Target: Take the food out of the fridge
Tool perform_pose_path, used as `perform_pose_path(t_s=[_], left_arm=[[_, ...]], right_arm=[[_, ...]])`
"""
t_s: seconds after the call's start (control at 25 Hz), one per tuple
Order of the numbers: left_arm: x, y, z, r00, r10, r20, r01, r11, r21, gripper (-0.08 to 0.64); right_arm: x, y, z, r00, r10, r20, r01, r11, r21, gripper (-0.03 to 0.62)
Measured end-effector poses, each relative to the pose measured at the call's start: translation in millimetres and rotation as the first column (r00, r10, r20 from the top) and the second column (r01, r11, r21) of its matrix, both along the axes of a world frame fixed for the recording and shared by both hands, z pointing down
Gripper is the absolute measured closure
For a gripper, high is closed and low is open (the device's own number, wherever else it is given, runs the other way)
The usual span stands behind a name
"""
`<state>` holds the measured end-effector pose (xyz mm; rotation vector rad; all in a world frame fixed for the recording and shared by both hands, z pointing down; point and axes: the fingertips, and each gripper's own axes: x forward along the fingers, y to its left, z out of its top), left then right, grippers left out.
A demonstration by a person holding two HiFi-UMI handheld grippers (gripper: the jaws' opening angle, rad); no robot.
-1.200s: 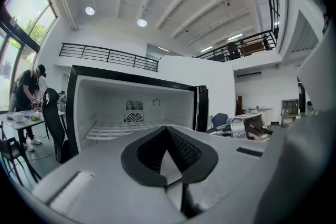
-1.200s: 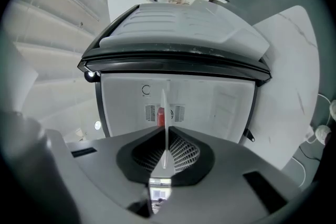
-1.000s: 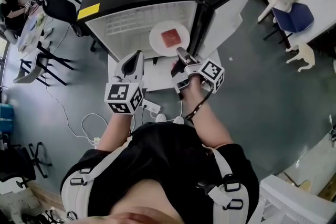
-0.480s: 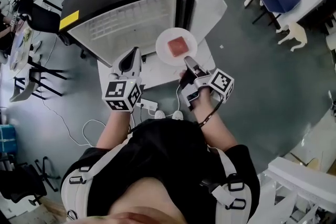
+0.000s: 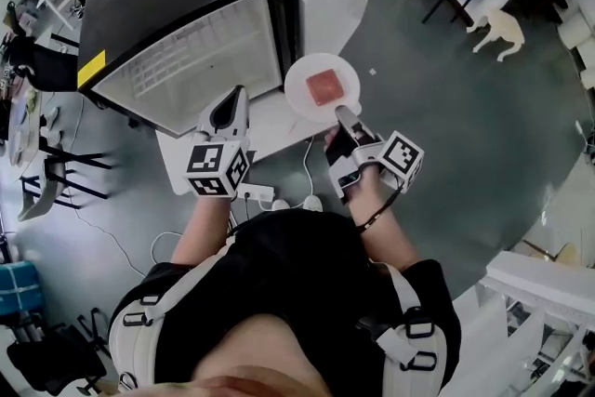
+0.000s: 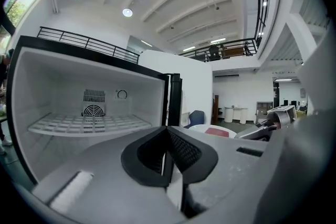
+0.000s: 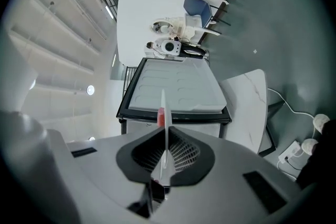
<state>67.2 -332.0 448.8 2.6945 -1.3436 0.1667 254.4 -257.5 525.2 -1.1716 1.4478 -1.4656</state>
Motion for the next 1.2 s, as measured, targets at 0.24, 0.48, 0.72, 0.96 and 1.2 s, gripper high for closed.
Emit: perform_pose_path(t_s=[0.24, 0.48, 0.72, 0.96, 1.2], left_arm=[[13, 0, 0, 1.0, 0.022, 0.002, -0.022, 1.0, 0.001, 0.558], [16, 3, 2, 0.999, 0.032, -0.002, -0.032, 0.999, -0.008, 0.558], [15, 9, 0, 0.999, 0.033, 0.0, -0.033, 0.999, -0.007, 0.558], [12, 16, 2, 0.999, 0.034, 0.0, -0.034, 0.999, -0.011, 0.558], [10, 23, -2, 0.999, 0.047, -0.005, -0.047, 0.999, -0.004, 0.558]], right_arm=[[17, 3, -1, 0.999, 0.034, 0.011, -0.035, 0.999, 0.011, 0.572], [19, 4, -7, 0.999, 0.043, -0.001, -0.043, 0.999, 0.029, 0.572], [22, 7, -5, 0.998, 0.057, 0.016, -0.057, 0.998, 0.021, 0.572], [20, 11, -4, 0.998, 0.056, 0.027, -0.057, 0.998, 0.021, 0.572], [12, 16, -3, 0.998, 0.056, 0.042, -0.057, 0.998, 0.027, 0.571]])
